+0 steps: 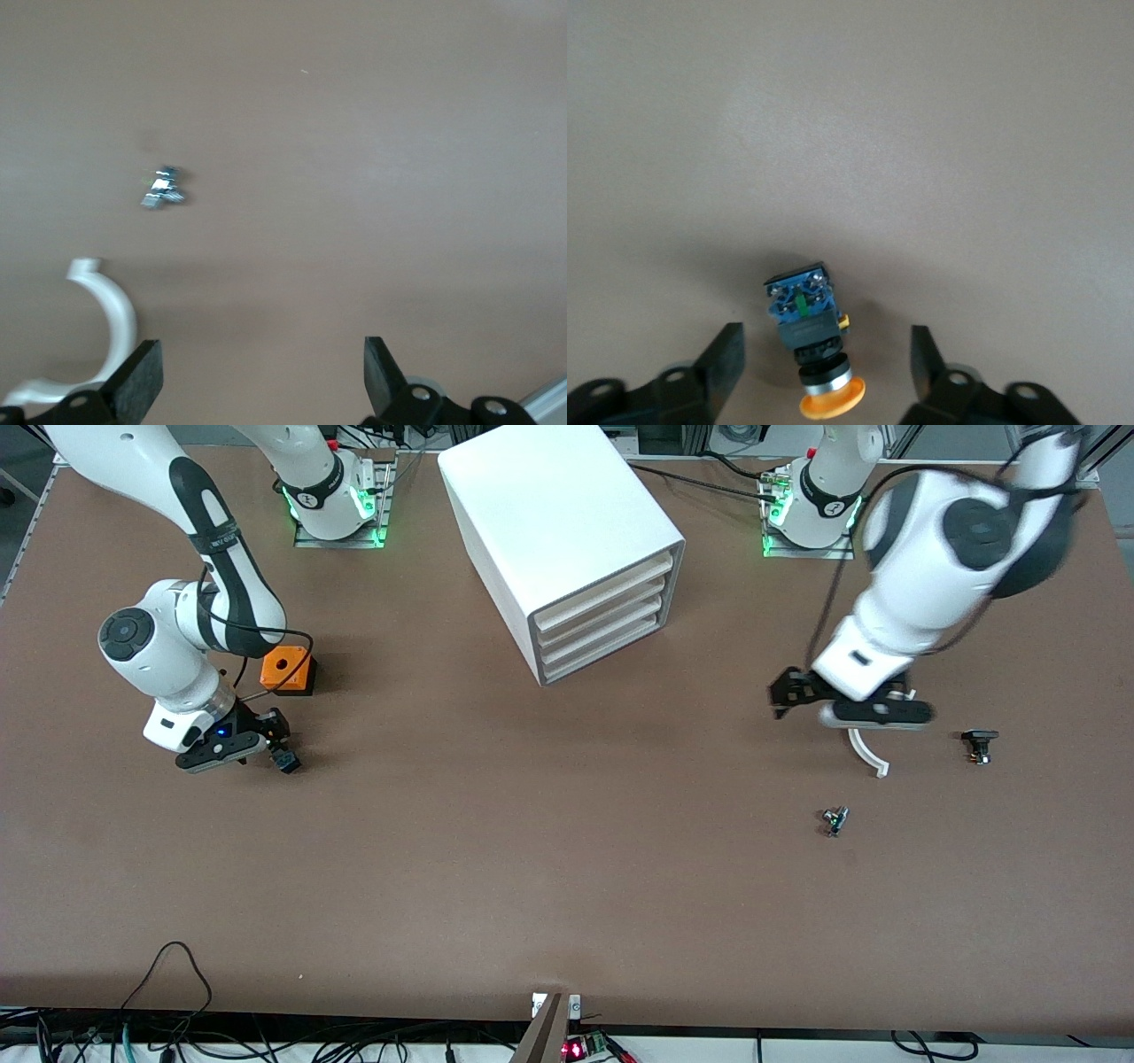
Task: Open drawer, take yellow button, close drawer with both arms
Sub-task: 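Carry the button beside the orange box while the left gripper withdraws, then set the button on the table, open the right gripper and withdraw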
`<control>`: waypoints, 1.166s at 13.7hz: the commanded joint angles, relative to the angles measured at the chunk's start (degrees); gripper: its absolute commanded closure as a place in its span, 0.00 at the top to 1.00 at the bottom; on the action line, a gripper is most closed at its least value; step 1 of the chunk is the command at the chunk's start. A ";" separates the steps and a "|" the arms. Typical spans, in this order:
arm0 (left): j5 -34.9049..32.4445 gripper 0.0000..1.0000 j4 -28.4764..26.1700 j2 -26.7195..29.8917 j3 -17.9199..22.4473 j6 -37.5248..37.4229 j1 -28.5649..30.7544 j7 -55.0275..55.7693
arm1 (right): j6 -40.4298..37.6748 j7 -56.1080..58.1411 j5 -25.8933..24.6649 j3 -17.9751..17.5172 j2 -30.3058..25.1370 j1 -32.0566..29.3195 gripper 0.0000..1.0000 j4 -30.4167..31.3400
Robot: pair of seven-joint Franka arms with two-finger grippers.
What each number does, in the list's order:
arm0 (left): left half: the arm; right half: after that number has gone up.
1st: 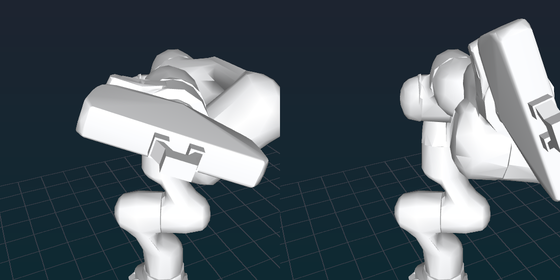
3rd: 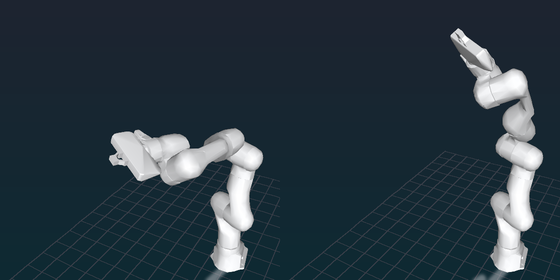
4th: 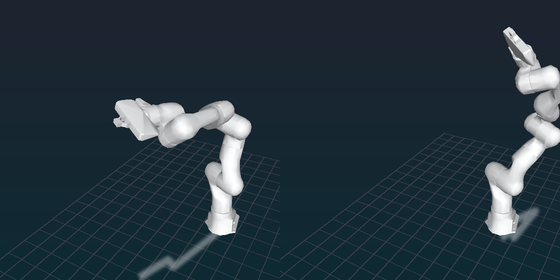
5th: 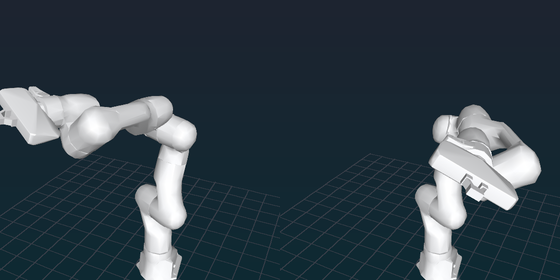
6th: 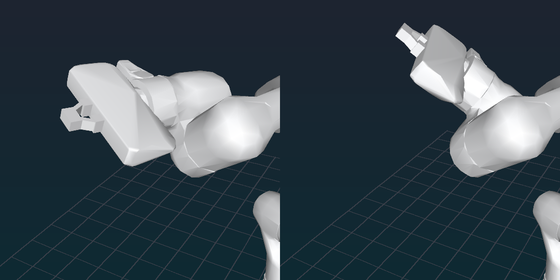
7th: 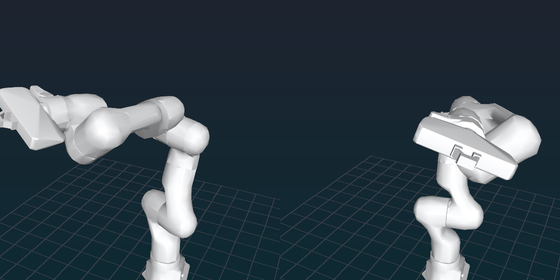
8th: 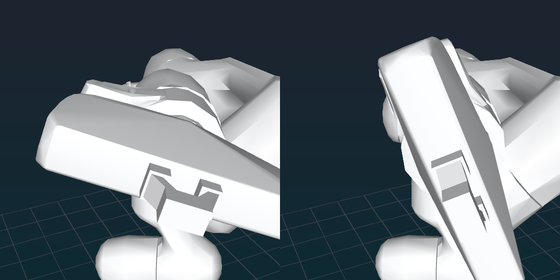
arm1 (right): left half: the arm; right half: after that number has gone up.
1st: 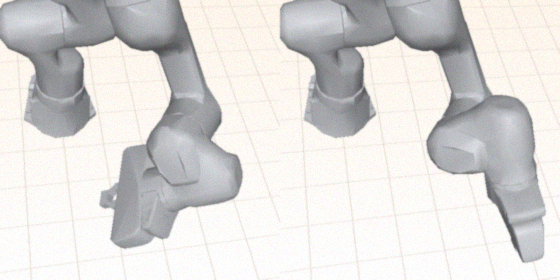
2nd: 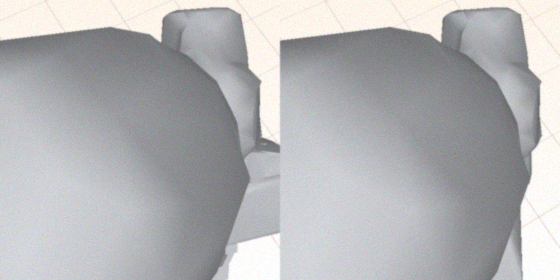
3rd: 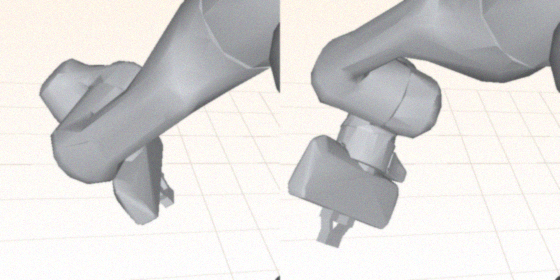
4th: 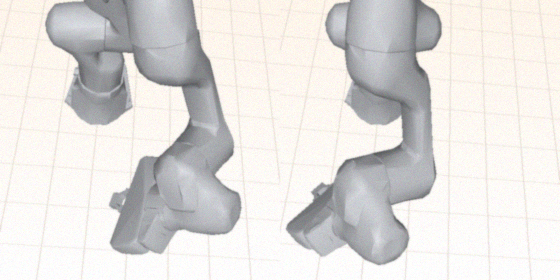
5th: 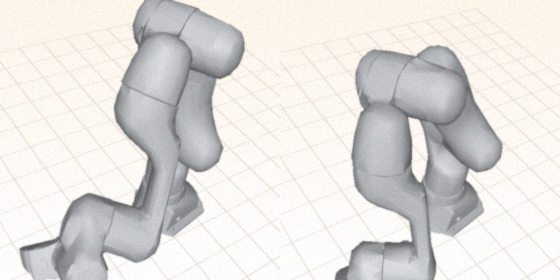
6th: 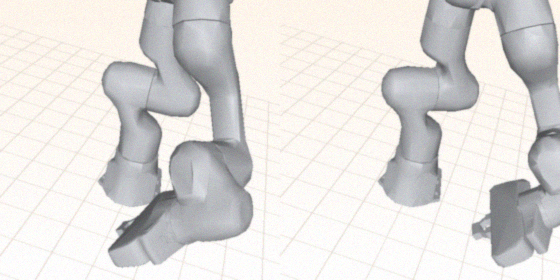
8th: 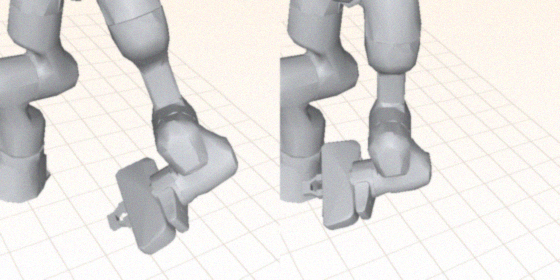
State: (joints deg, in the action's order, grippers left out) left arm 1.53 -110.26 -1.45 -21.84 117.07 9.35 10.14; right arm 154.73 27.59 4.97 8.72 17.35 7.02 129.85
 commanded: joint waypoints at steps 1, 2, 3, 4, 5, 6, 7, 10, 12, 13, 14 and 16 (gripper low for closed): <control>-0.83 1.00 8.38 1.10 5.12 -12.62 -0.56 -10.72 | -11.16 -4.54 0.13 -2.47 -4.86 -0.96 1.00 -3.97; -0.92 1.00 9.61 1.62 7.31 -15.53 -0.56 -13.19 | -16.16 -6.22 0.13 -3.43 -5.48 -0.87 1.00 -7.04; -0.92 1.00 10.15 1.80 8.64 -16.95 -0.56 -14.61 | -21.96 -8.84 0.13 -3.96 -5.83 -0.87 1.00 -10.90; -2.22 1.00 10.68 1.98 9.61 -17.74 -0.38 -15.06 | -28.80 -12.52 0.13 -4.49 -5.75 -0.78 1.00 -15.89; -3.11 1.00 11.55 2.59 11.01 -19.58 -0.38 -15.67 | -35.66 -15.61 0.04 -4.85 -5.22 -0.69 1.00 -21.17; -3.29 1.00 12.60 3.03 11.72 -22.38 -0.38 -16.98 | -41.47 -17.20 -0.05 -4.94 -4.96 0.18 1.00 -26.96; -3.38 1.00 12.79 3.03 12.08 -23.72 -0.38 -17.43 | -46.57 -18.61 -0.22 -4.85 -4.78 1.06 1.00 -31.89; -3.55 1.00 14.10 2.34 11.65 -23.82 -0.56 -17.53 | -55.57 -20.65 -2.93 -4.94 -3.64 2.03 1.00 -41.49; -3.38 1.00 15.42 1.45 11.73 -23.99 -0.47 -17.44 | -57.51 -20.91 -4.70 -5.11 -4.07 2.64 1.00 -44.41; -3.38 1.00 15.60 1.45 11.82 -23.99 -0.47 -17.35 | -59.52 -21.00 -5.05 -5.11 -4.77 2.91 1.00 -45.03; -3.38 1.00 15.60 1.45 11.91 -23.99 -0.47 -17.35 | -61.98 -22.91 -6.62 -5.20 -5.04 2.91 1.00 -46.43; -3.20 1.00 15.60 1.45 12.08 -23.99 -0.38 -17.35 | -66.20 -27.92 -8.92 -5.20 -4.95 2.82 1.00 -48.90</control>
State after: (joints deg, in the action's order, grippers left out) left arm -0.11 -96.71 0.99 -9.95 94.56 9.09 -6.21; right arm 92.96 3.82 -1.85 3.74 11.53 9.85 84.68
